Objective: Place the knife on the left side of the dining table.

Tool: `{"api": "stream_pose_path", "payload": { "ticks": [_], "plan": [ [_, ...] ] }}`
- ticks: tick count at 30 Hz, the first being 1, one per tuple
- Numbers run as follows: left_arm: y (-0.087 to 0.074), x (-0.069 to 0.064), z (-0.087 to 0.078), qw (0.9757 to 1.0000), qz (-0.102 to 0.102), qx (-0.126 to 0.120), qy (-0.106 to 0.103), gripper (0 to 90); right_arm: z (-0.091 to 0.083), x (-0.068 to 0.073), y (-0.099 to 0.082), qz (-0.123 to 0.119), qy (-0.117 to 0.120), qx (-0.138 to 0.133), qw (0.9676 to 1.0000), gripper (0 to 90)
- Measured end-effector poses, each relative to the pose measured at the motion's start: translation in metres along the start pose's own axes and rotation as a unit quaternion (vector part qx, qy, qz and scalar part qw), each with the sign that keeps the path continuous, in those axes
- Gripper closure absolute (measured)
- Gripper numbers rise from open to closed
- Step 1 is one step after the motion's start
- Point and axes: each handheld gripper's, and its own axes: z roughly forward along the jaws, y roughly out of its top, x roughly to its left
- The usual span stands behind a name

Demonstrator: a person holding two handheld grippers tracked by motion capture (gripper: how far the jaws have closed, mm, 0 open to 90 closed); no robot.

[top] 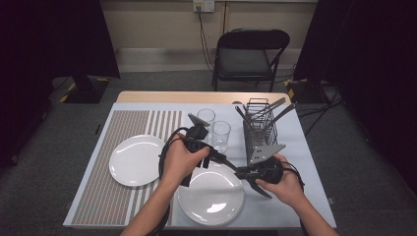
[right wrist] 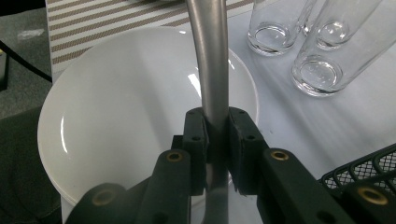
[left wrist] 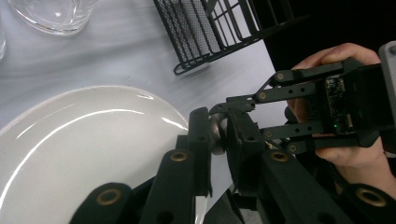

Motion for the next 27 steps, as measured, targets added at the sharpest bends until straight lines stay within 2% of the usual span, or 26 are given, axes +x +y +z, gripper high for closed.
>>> {"api": "stream_pose_path", "payload": {
  "ticks": [3,10,14,20,27],
  "plan": [
    [0.0,-0.0003,0.0001,1.0,0.002,0.001,0.004,81.5,0.0003,-0.0006,-0.0011,0.004,0.004,-0.002,1.0,78.9],
    [0.0001,0.0009,0.0004,1.0,0.003,-0.001,-0.001,81.5,0.0005,0.0009,0.0001,-0.003,-0.002,0.002,1.0,79.6],
    [0.0006,0.0009,0.0011,1.0,0.002,-0.004,-0.005,80.9,-0.0001,-0.0001,-0.0008,0.002,0.0,-0.002,1.0,79.5],
    [0.0015,0.0011,0.0023,1.0,-0.002,0.0,-0.005,76.6,0.0004,0.0002,-0.0007,-0.001,-0.002,-0.002,1.0,79.7],
    [0.0004,0.0039,0.0098,0.9999,-0.007,0.01,-0.011,76.8,0.0015,0.0014,-0.0006,-0.005,-0.005,0.0,1.0,79.8]
  ]
}}
